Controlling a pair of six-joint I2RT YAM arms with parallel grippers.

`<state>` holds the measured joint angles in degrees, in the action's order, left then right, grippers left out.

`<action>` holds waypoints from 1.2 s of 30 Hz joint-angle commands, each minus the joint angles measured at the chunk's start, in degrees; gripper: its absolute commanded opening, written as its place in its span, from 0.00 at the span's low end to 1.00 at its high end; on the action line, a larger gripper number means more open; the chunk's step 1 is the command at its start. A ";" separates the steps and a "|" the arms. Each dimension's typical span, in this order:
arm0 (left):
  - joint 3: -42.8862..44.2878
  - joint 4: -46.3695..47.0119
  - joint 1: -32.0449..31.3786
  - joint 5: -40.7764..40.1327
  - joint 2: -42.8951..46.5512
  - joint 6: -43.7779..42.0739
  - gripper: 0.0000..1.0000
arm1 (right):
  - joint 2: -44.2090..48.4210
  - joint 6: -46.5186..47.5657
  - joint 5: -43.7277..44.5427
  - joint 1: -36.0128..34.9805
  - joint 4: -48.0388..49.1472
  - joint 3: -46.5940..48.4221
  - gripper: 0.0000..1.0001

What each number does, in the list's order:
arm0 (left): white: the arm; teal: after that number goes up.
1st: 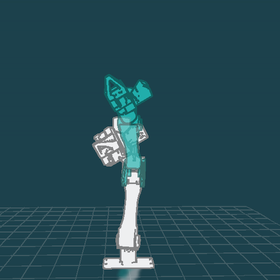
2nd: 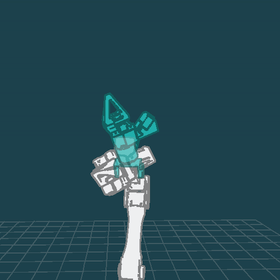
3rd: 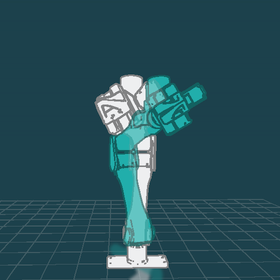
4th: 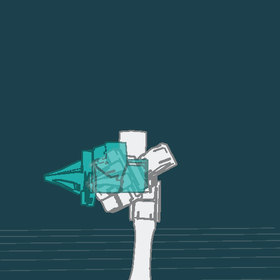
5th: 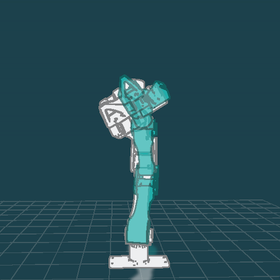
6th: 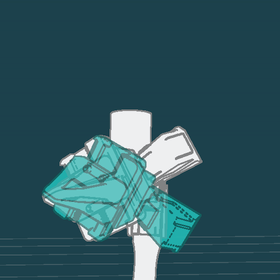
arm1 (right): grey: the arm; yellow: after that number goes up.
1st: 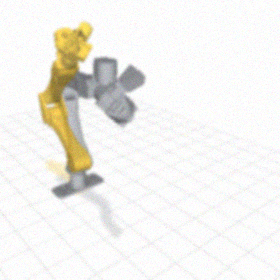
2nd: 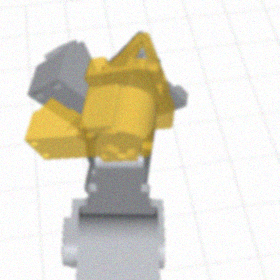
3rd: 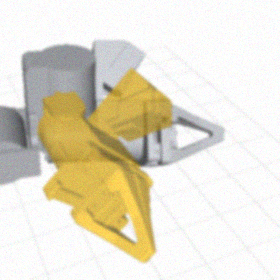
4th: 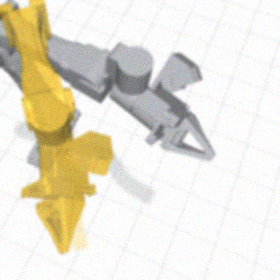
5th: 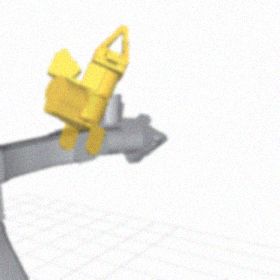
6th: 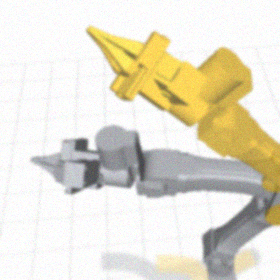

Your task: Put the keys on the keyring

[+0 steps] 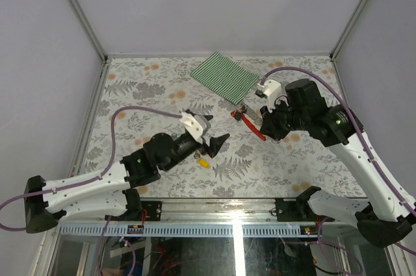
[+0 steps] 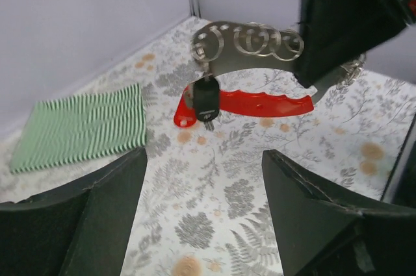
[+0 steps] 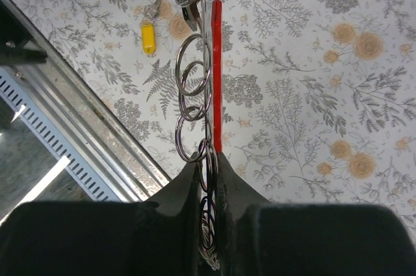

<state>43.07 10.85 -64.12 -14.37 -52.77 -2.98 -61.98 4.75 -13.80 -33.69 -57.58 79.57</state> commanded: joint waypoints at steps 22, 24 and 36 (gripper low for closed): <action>-4.38 39.42 -11.60 -4.30 -10.86 -55.42 0.62 | -1.15 -3.81 -7.73 -0.08 -4.28 6.17 0.03; -4.16 39.11 -11.62 -3.65 -11.49 -56.61 0.62 | -1.22 -4.04 -8.26 -0.06 -4.44 6.37 0.03; -2.68 44.95 -11.61 -1.70 -16.41 -63.53 0.54 | -0.71 -4.53 -9.49 -0.06 -5.02 6.84 0.03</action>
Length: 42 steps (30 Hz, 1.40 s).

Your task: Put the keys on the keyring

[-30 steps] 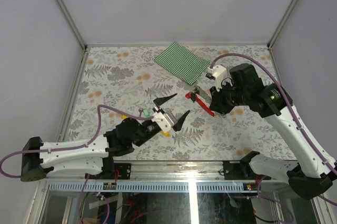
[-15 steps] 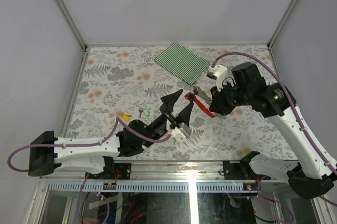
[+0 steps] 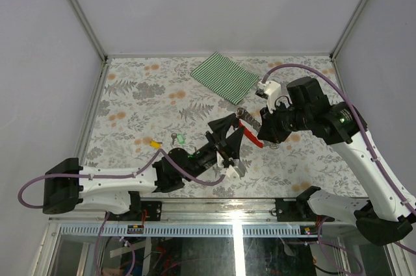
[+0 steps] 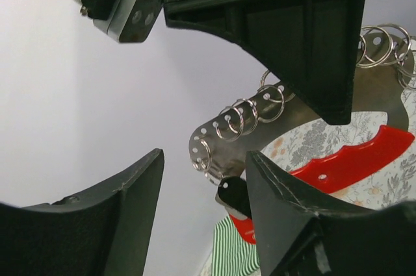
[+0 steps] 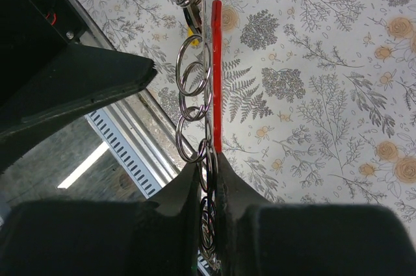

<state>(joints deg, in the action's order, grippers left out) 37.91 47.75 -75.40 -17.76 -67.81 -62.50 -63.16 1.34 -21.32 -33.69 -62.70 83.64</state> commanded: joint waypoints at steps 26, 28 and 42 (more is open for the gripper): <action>3.51 7.59 -0.34 1.70 -5.05 -12.64 0.44 | 1.96 -1.43 -3.00 -0.11 -0.35 3.78 0.04; 3.61 7.54 -0.34 1.55 -5.26 -12.77 0.44 | 2.07 -1.43 -3.02 -0.06 -0.43 3.84 0.04; 5.32 10.14 -0.34 -0.47 -8.00 -16.67 0.38 | 2.51 -1.39 -3.38 -0.09 -0.41 3.74 0.04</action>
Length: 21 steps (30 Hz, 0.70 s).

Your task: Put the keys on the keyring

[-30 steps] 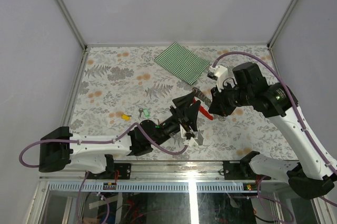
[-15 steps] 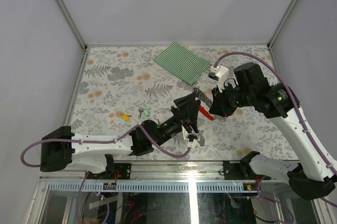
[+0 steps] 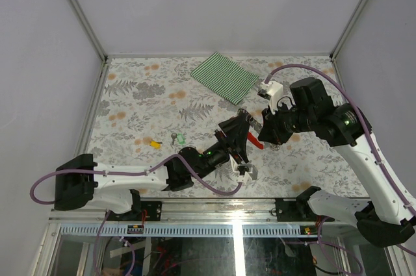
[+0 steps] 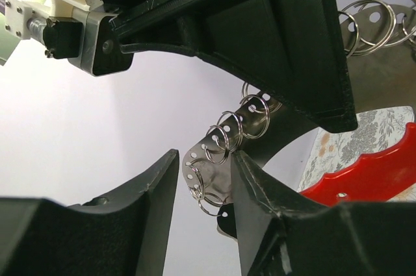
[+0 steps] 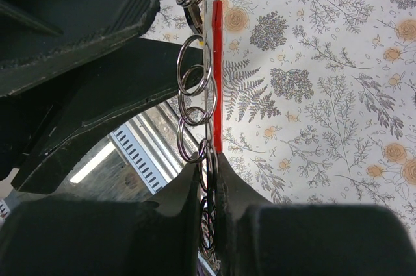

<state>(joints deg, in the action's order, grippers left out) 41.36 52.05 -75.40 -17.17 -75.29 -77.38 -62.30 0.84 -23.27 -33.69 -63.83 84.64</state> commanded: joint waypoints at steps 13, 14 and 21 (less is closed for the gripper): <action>1.66 5.43 -0.32 -1.73 -0.01 -2.52 0.29 | 1.82 -0.60 -1.17 -0.06 0.67 2.65 0.04; 1.63 5.36 -0.28 -1.68 0.09 -2.64 0.29 | 1.81 -0.65 -1.17 -0.06 0.67 2.59 0.04; 1.74 5.17 -0.21 -1.29 0.00 -2.64 0.24 | 2.01 -0.66 -1.16 -0.06 0.78 2.39 0.05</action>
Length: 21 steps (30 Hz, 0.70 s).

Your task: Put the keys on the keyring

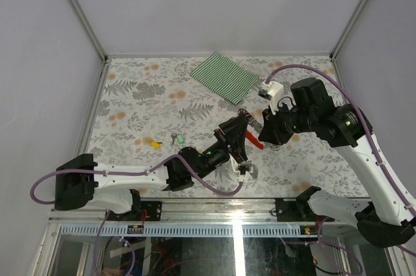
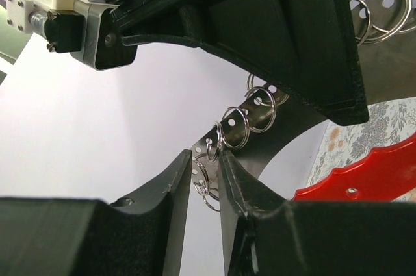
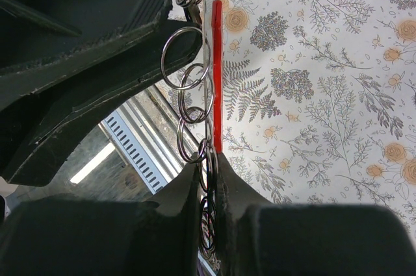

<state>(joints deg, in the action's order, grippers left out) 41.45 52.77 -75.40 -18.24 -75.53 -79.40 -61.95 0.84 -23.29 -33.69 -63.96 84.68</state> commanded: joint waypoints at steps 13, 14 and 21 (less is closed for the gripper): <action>2.30 3.85 -0.29 0.22 -0.76 -0.59 0.15 | 1.75 -0.65 -1.23 -0.06 1.04 2.01 0.05; 2.29 3.75 -0.23 0.22 -0.84 -0.70 0.15 | 1.75 -0.71 -1.28 -0.06 1.09 1.94 0.05; 2.49 3.64 -0.25 -0.02 -1.09 -1.20 0.14 | 1.79 -0.64 -1.41 -0.06 1.18 1.76 0.05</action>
<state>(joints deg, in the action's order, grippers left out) 41.56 52.77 -75.40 -18.22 -76.27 -79.61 -61.65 0.84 -23.24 -33.69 -63.96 84.68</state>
